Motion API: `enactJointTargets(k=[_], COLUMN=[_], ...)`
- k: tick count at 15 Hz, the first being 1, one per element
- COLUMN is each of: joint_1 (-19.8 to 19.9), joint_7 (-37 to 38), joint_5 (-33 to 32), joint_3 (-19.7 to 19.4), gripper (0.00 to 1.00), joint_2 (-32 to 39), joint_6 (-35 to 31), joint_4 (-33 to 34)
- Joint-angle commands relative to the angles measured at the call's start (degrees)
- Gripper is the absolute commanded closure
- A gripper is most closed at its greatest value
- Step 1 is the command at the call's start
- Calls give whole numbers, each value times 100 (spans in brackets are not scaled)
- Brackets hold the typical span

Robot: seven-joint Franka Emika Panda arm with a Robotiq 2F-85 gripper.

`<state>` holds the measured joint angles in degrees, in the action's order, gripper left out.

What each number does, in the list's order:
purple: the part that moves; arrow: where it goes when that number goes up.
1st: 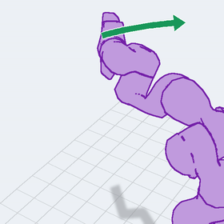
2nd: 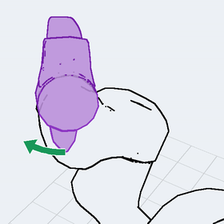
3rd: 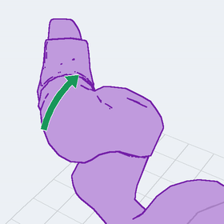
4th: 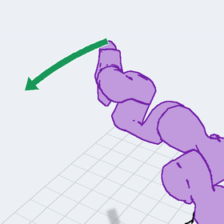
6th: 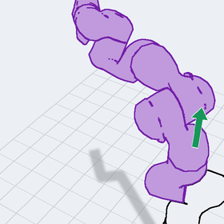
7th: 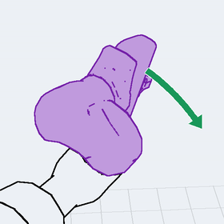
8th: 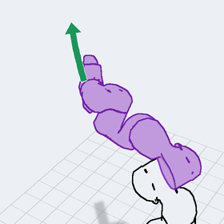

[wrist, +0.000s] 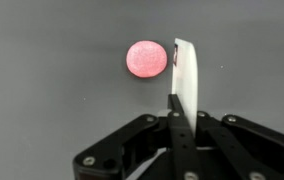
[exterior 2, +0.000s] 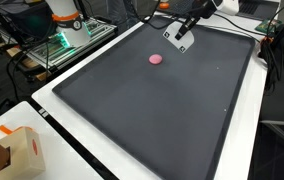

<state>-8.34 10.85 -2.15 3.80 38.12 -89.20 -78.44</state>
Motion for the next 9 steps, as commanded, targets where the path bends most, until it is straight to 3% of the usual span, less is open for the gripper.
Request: enactJointTargets(k=[1, 9], joint_1=[213, 508], joint_7=[211, 728], joint_5=[405, 917], joint_3=[-103, -378], gripper=[99, 99], joint_2=[-593, -1727], joint_6=[-678, -1843], joint_4=[-948, -2761])
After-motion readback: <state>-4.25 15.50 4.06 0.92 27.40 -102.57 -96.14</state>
